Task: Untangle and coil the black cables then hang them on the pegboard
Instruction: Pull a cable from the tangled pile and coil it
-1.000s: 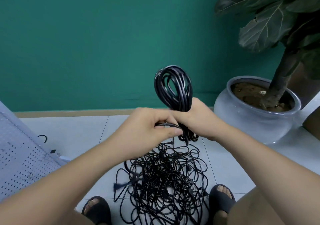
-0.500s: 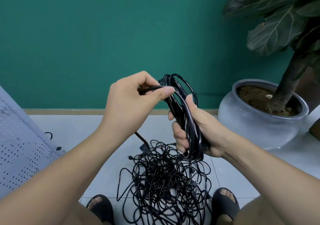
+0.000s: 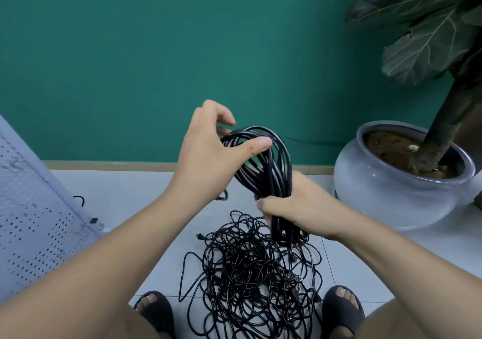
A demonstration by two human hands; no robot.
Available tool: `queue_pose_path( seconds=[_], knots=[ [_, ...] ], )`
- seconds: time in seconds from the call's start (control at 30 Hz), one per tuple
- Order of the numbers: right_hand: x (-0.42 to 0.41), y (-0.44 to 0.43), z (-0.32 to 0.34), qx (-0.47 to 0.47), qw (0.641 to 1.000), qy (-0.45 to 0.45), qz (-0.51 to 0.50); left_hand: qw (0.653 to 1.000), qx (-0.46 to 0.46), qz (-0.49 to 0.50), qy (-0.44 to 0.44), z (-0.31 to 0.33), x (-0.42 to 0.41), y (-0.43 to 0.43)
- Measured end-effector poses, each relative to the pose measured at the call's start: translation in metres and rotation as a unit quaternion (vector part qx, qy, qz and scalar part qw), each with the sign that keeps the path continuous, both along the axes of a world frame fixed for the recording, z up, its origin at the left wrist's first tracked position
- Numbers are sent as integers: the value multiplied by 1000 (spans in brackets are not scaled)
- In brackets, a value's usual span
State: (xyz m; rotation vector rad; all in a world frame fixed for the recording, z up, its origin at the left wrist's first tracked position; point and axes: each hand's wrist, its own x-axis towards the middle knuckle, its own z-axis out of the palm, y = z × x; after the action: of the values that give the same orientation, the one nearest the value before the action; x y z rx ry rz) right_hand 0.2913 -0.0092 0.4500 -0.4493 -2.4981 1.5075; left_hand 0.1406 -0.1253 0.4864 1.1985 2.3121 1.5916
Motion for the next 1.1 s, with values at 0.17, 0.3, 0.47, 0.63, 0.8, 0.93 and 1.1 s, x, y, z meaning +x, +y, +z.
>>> queue_pose_path(
  seconds=[0.17,0.3,0.47,0.63,0.8,0.93,1.1],
  knots=[
    [0,-3,4,-15,999,30,5,947,17,-160,-279,-3,-4,4],
    [-1,-5,2,-47,999,16,23,932,-5,-202,-300,1,-5,3],
    [2,-6,2,-78,997,-1,18,990,-124,-59,17,14,-13,-3],
    [4,2,2,-53,994,-92,40,974,-173,-23,147,21,-43,-10],
    [4,3,-1,-21,975,-200,97,973,-106,-166,119,9,-39,-6],
    [1,-8,-4,-4,959,-241,151,959,-118,-255,41,-5,-42,5],
    [-1,-21,1,16,955,-223,193,926,-182,-322,-78,-21,-52,21]
  ],
)
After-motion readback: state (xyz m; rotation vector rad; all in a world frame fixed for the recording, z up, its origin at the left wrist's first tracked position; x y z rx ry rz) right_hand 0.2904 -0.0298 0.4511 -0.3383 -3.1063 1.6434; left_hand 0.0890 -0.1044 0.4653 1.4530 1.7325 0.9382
